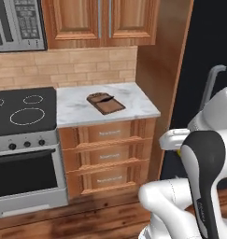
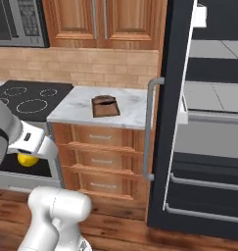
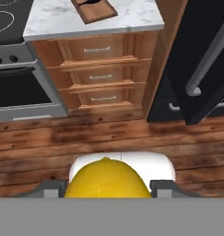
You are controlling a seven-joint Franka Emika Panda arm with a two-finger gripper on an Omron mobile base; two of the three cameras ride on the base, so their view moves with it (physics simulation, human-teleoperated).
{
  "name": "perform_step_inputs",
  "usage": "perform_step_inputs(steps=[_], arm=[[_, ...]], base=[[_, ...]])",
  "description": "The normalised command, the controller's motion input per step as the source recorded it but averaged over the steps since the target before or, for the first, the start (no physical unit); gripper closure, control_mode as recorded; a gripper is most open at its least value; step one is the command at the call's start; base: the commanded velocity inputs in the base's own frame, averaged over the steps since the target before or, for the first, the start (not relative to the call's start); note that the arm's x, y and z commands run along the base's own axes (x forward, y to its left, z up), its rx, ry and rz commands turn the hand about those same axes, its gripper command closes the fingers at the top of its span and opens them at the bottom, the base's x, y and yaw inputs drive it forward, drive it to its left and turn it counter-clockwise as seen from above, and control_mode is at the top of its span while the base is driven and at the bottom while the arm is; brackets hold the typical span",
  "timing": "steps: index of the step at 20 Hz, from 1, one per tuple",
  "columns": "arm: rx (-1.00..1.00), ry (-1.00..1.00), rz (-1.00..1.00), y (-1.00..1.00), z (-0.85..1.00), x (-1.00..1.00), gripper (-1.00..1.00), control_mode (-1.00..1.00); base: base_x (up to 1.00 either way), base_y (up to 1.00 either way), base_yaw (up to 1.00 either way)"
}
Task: Retrieve a lemon from the fridge and place it on the cutting board with the fish.
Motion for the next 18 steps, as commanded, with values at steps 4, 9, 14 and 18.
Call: perform_step_inputs(steps=[4,9,14,18], arm=[[0.0,0.0,0.0,0.0,0.0,0.0,1.0,1.0],[0.0,0.0,0.0,0.0,0.0,0.0,1.0,1.0],[0.0,0.0,0.0,0.0,0.0,0.0,1.0,1.0],[0.0,0.0,0.0,0.0,0.0,0.0,1.0,1.0]], base=[[0.63,0.32,-0.09],[0.77,0.1,-0.16],[0.79,0.04,-0.19],[0.74,0.3,-0.21]])
